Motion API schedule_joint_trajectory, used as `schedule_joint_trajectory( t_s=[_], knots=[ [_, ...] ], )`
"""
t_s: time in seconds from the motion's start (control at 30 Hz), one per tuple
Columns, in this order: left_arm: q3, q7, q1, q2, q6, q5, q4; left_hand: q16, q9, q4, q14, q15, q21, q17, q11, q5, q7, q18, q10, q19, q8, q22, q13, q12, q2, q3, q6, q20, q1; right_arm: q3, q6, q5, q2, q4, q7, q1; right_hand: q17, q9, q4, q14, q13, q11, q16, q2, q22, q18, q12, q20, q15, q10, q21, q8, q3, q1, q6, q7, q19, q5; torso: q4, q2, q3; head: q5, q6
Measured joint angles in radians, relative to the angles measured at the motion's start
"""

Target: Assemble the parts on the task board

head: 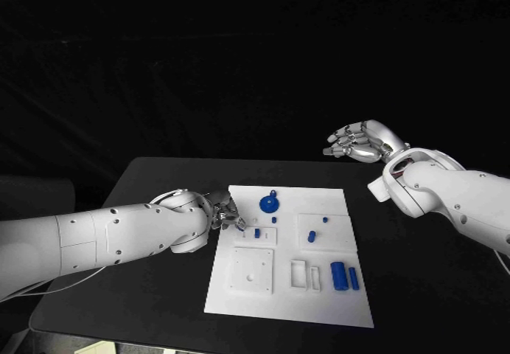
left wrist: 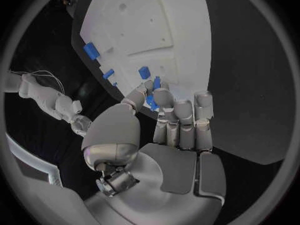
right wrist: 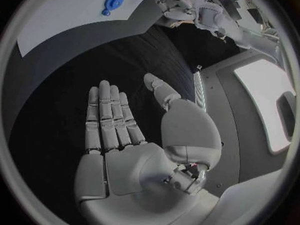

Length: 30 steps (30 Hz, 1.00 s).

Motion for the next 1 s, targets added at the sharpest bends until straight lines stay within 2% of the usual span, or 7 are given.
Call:
schedule_joint_trajectory(
  t_s=[0.07, 0.17, 0.33, 0.5, 0.63, 0.8, 1.0],
  knots=[
    [0.001, 0.001, -0.005, 0.001, -0.002, -0.005, -0.001, 0.000, 0.000, 0.000, 0.000, 0.000, 0.000, 0.000, 0.000, 0.004, 0.000, 0.000, 0.000, 0.000, 0.000, 0.000, 0.001, 0.000, 0.000, 0.000, 0.000, 0.000, 0.000, 0.000, 0.012, 0.024, 0.001, -0.001, 0.001, 0.000, -0.011, -0.006, 0.000, 0.004, -0.041, 0.001, -0.021, 0.002, -0.013, 0.000, -0.033, 0.002, 0.004, 0.020, -0.016, 0.003, 0.000, 0.003, 0.003, -0.001, -0.001, -0.003, 0.0001, 0.000, 0.0001, 0.000, -0.001],
    [0.000, 0.001, -0.016, 0.002, -0.005, -0.012, -0.004, 0.000, 0.000, 0.000, 0.001, 0.000, 0.000, 0.000, 0.000, 0.004, 0.000, 0.000, 0.000, 0.000, 0.000, 0.000, 0.002, 0.004, 0.000, 0.000, 0.000, 0.000, 0.000, 0.000, 0.026, 0.057, 0.002, -0.001, 0.001, 0.000, -0.026, -0.013, -0.003, 0.004, -0.080, 0.003, -0.044, 0.002, -0.047, 0.001, -0.064, 0.018, 0.010, 0.039, -0.051, 0.003, 0.003, 0.003, 0.003, -0.001, 0.004, -0.003, 0.0006, 0.000, -0.0003, 0.000, -0.002],
    [0.000, 0.003, -0.027, 0.004, -0.012, -0.022, -0.005, 0.000, 0.000, 0.000, 0.003, 0.000, 0.000, 0.001, 0.000, 0.006, 0.001, 0.000, 0.003, 0.000, 0.000, 0.000, 0.003, 0.004, 0.000, 0.000, 0.003, 0.000, 0.000, 0.000, 0.039, 0.083, 0.002, 0.001, 0.001, 0.000, -0.029, -0.016, -0.003, 0.004, -0.093, 0.003, -0.046, 0.002, -0.056, 0.001, -0.069, 0.018, 0.010, 0.039, -0.056, 0.003, 0.003, 0.003, 0.003, -0.001, 0.004, -0.003, 0.0006, 0.000, -0.0006, -0.001, -0.004],
    [0.000, 0.006, -0.029, 0.005, -0.019, -0.029, -0.006, 0.004, 0.000, -0.001, 0.007, 0.000, 0.001, 0.001, -0.001, 0.015, 0.001, 0.000, 0.005, 0.004, 0.000, 0.000, 0.004, 0.004, -0.003, -0.001, 0.006, -0.004, -0.001, 0.000, 0.047, 0.098, 0.002, 0.002, 0.001, 0.000, -0.031, -0.017, -0.003, 0.007, -0.098, 0.007, -0.050, 0.002, -0.059, 0.001, -0.073, 0.021, 0.014, 0.042, -0.062, 0.003, 0.003, 0.003, 0.003, -0.001, 0.008, -0.003, 0.0006, 0.000, -0.0011, -0.003, -0.006],
    [0.000, 0.009, -0.033, 0.007, -0.025, -0.033, -0.007, 0.004, 0.001, 0.000, 0.008, 0.002, 0.004, 0.002, -0.001, 0.052, 0.001, 0.000, 0.005, 0.004, 0.000, 0.000, 0.007, 0.011, -0.008, 0.000, 0.006, -0.004, -0.006, 0.000, 0.054, 0.107, 0.002, 0.002, 0.000, 0.000, -0.031, -0.017, -0.003, 0.007, -0.100, 0.007, -0.050, 0.002, -0.061, 0.001, -0.073, 0.021, 0.014, 0.042, -0.062, 0.003, 0.003, 0.003, 0.003, -0.001, 0.008, -0.003, 0.0001, 0.000, -0.0007, -0.004, -0.007],
    [0.000, 0.011, -0.043, 0.011, -0.033, -0.035, -0.009, 0.004, 0.001, 0.000, 0.010, 0.000, 0.004, 0.002, -0.003, 0.055, 0.002, 0.000, 0.010, 0.004, 0.000, 0.000, 0.007, 0.011, -0.009, 0.000, 0.012, -0.004, -0.007, 0.000, 0.059, 0.114, 0.002, 0.004, -0.001, 0.000, -0.032, -0.018, -0.003, 0.007, -0.103, 0.007, -0.050, 0.002, -0.062, 0.001, -0.077, 0.021, 0.014, 0.049, -0.062, 0.003, 0.003, 0.003, 0.003, -0.001, 0.008, -0.003, 0.0002, 0.000, 0.0001, -0.005, -0.007],
    [0.000, 0.012, -0.045, 0.017, -0.038, -0.036, -0.009, 0.004, 0.001, 0.000, 0.010, -0.003, 0.004, 0.002, -0.003, 0.056, 0.001, 0.000, 0.010, 0.004, 0.000, 0.001, 0.007, 0.011, -0.011, 0.000, 0.013, -0.004, -0.006, 0.000, 0.060, 0.117, 0.001, 0.006, -0.002, 0.000, -0.033, -0.019, -0.003, 0.007, -0.106, 0.007, -0.051, 0.002, -0.064, 0.001, -0.077, 0.021, 0.014, 0.049, -0.066, 0.003, 0.003, 0.003, 0.003, -0.001, 0.008, -0.003, 0.0000, 0.000, 0.0000, -0.005, -0.007]
  ],
)
